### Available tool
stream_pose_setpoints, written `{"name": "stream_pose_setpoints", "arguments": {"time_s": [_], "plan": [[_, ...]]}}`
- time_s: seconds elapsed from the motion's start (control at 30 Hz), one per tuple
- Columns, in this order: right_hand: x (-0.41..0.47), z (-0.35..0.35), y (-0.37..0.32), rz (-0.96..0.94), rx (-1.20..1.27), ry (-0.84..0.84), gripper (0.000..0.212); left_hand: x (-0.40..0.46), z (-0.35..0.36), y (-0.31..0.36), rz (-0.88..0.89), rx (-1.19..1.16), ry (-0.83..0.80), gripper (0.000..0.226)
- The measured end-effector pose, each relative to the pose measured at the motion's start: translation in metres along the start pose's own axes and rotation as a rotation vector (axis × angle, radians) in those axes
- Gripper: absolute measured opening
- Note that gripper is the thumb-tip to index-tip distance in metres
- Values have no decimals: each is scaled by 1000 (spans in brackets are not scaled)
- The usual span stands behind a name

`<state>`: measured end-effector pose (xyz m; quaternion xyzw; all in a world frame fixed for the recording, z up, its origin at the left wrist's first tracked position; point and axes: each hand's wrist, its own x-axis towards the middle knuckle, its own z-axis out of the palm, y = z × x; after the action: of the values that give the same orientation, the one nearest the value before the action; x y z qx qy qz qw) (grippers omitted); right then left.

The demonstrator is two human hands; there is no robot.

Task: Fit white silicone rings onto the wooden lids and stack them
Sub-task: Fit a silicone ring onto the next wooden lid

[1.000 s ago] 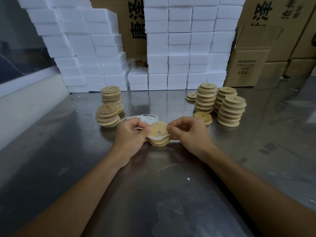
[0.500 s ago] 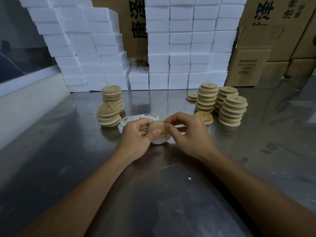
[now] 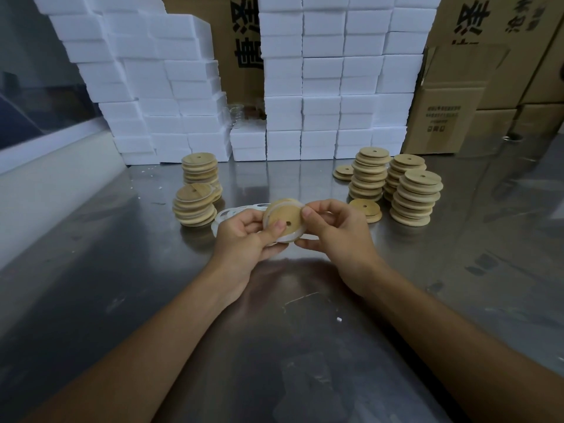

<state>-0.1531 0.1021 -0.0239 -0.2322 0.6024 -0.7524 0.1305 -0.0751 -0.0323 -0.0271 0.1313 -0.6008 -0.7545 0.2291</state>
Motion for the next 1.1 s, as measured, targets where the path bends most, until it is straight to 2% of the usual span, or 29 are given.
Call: {"name": "stream_pose_setpoints", "arguments": {"time_s": [0.07,0.17,0.23,0.33,0.4,0.5,0.63,0.97,1.1], "plan": [[-1,0,1,-41,-91,26,7,-1,3,-2,34,108,-23,14],[-1,-5,0,-294,-460,39,14,1,5,-8,131,315,-78,20],[-3,-7,-4,-446,-669,-45,14,1,3,-12,275,571,-118,23],[-5,-5,-8,-525,-793,-189,14,-2,-2,-12,442,873,-159,28],[-5,-4,-8,-480,-720,-186,11,-2,-4,-12,478,869,-149,37],[-3,-7,-7,-313,-491,-126,4,-2,-3,-9,510,855,-124,46],[-2,-8,-7,-153,-290,-93,7,-4,-2,-7,518,840,-142,57],[3,-13,-6,-62,-151,-133,10,-1,-2,-8,461,655,-135,24],[5,-13,-6,10,-89,-138,15,2,-3,-11,391,563,-147,32]]}}
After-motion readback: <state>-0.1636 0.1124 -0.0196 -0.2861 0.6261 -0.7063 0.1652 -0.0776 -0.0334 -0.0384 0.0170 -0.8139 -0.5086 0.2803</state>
